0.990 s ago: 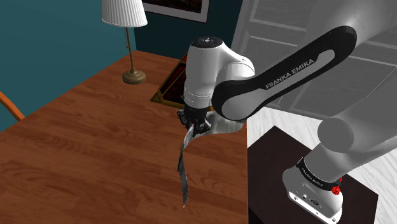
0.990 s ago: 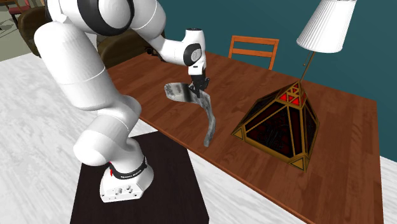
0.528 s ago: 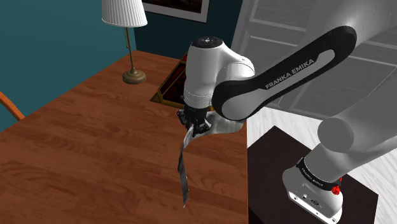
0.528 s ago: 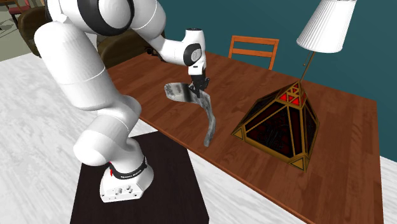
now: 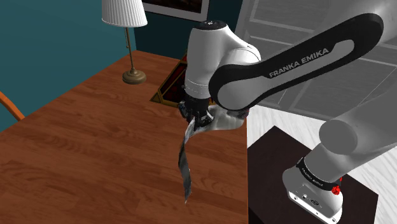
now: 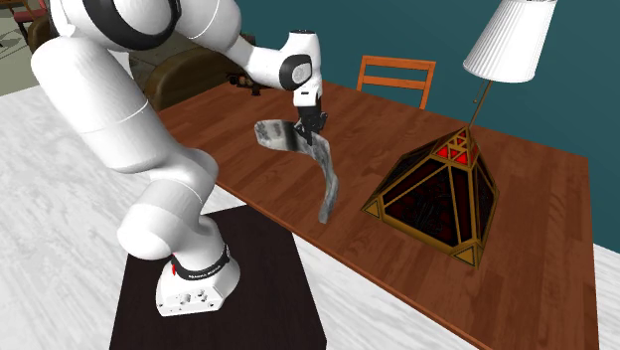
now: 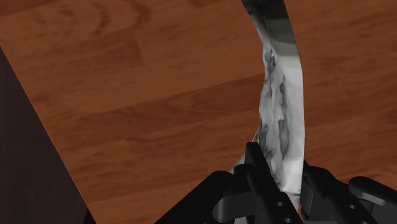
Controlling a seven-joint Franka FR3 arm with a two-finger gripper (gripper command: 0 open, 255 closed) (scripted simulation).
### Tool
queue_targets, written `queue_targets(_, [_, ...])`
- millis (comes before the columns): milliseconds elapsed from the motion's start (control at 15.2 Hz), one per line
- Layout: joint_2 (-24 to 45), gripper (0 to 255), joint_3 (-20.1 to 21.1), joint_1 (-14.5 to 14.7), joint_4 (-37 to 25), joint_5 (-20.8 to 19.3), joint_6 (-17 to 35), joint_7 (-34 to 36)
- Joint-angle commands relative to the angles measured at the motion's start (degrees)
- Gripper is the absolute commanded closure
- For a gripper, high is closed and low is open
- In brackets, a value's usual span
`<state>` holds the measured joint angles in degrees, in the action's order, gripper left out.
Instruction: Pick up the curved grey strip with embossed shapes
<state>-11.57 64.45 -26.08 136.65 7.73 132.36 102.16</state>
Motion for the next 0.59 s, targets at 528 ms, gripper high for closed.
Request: queue_targets(528, [-5.7,255,-5.0,3.5,-3.3,4.7,-7.3,-4.1])
